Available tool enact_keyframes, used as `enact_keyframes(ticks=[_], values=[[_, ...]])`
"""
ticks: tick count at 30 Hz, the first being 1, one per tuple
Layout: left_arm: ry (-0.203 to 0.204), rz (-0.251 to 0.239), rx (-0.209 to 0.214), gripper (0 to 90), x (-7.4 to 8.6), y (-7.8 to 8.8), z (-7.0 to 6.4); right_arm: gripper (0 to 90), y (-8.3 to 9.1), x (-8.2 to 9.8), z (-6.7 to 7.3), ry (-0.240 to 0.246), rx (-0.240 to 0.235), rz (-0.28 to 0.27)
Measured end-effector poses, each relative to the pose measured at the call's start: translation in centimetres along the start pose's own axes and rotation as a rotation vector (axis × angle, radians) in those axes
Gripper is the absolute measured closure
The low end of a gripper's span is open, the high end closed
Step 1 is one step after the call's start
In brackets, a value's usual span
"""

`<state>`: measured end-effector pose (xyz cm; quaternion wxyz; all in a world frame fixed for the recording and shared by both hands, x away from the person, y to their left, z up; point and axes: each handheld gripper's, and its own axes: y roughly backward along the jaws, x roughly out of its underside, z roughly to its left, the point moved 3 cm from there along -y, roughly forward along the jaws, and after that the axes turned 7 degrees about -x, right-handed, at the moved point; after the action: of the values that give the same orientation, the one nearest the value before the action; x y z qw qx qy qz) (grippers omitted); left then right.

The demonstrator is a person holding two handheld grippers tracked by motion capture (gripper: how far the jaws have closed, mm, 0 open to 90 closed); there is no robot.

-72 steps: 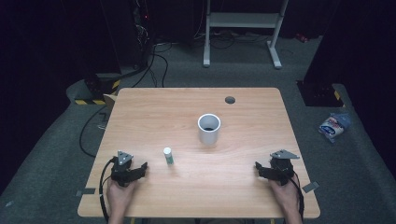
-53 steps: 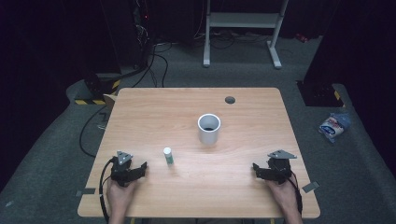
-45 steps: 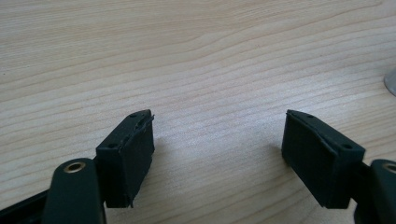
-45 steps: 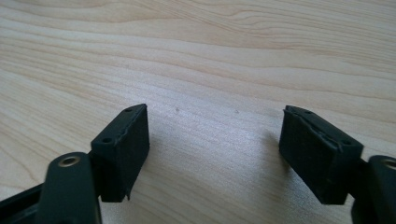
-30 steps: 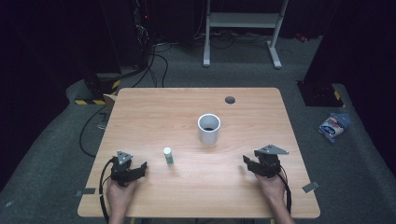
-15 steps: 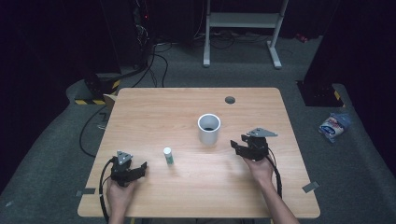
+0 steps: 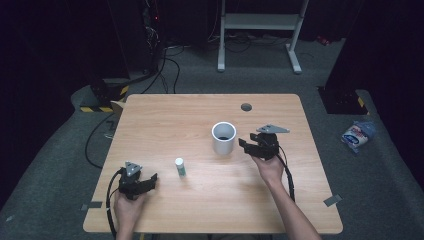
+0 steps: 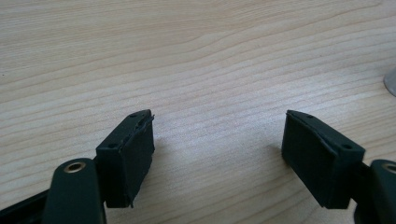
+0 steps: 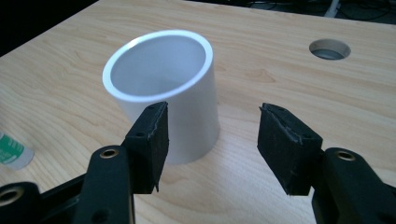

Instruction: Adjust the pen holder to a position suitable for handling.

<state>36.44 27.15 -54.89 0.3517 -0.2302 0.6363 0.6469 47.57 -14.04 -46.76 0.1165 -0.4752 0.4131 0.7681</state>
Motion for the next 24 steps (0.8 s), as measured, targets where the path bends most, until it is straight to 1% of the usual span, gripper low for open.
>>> enact_keyframes(ticks=[1,4,5,9,11,12,13,15,19,20,21,22,24], values=[[0.000,0.000,0.000,25.4,0.0,0.0,0.0,43.7,-0.3,-0.5,0.1,-0.001,-0.002,-0.004],[0.000,0.000,0.000,25.5,0.0,0.0,0.0,43.8,-0.6,-1.1,0.3,-0.001,0.001,-0.002],[0.000,0.000,0.000,25.4,0.0,0.0,0.0,44.1,-0.8,-1.3,0.3,0.013,0.003,-0.007],[-0.001,0.000,0.000,25.5,0.0,0.0,0.0,43.9,-1.4,-2.4,0.4,-0.008,0.008,-0.011],[0.000,0.000,0.000,25.4,0.0,0.0,0.0,43.8,-1.6,-2.6,0.5,-0.008,0.011,-0.016],[0.000,0.000,0.000,25.5,0.0,0.0,0.0,43.6,-2.1,-2.8,0.6,-0.001,0.014,0.007],[0.000,0.000,0.000,25.4,0.0,0.0,0.0,43.6,-2.1,-2.8,0.6,-0.001,0.014,0.007],[0.000,0.000,0.000,25.4,0.0,0.0,0.0,43.5,-2.6,-3.0,0.7,0.004,0.021,0.023],[0.000,0.000,0.000,25.5,0.0,0.0,0.0,43.3,-3.4,-3.0,0.6,-0.010,0.029,0.041],[0.000,0.000,0.000,25.4,0.0,0.0,0.0,43.3,-3.6,-2.9,0.5,-0.005,0.031,0.046],[0.000,0.000,0.000,25.5,0.0,0.0,0.0,43.5,-3.9,-2.7,0.4,-0.012,0.034,0.060],[0.000,0.000,0.000,25.4,0.0,0.0,0.0,43.5,-4.0,-2.7,0.4,-0.020,0.032,0.063],[0.000,0.000,0.000,25.4,0.0,0.0,0.0,43.6,-4.1,-2.6,0.4,-0.022,0.030,0.065]])
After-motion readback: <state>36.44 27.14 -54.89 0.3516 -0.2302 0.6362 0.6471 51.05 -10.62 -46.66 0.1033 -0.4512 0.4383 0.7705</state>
